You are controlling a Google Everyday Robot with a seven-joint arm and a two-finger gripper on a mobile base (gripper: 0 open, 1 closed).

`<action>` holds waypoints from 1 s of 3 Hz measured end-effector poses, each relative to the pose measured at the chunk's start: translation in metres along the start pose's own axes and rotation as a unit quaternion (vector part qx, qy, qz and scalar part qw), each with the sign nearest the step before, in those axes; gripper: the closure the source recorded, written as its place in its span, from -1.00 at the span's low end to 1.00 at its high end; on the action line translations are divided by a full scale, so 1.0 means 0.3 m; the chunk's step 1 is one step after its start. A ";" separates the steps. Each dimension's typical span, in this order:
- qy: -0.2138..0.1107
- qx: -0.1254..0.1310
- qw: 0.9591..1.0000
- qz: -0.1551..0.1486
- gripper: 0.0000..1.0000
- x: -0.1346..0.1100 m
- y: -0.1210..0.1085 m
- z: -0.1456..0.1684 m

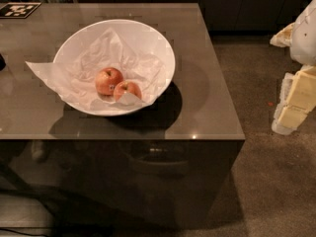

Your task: Pick apple from white bowl

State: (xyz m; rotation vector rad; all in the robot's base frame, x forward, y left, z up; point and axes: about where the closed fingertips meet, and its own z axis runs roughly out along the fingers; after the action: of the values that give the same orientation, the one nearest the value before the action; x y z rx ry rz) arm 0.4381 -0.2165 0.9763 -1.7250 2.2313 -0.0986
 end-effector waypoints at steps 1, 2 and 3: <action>-0.003 0.005 1.000 -0.005 -1.00 -0.012 0.005 -0.013; -0.010 -0.002 0.999 -0.037 -1.00 -0.079 0.041 -0.053; -0.012 0.002 0.997 -0.074 -1.00 -0.185 0.101 -0.156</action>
Offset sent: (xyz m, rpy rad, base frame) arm -0.0245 0.0474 0.0270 -0.0029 0.0186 0.1639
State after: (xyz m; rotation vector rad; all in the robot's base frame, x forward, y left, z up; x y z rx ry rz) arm 0.4085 -0.1618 1.0246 -1.8781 2.0816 -0.1155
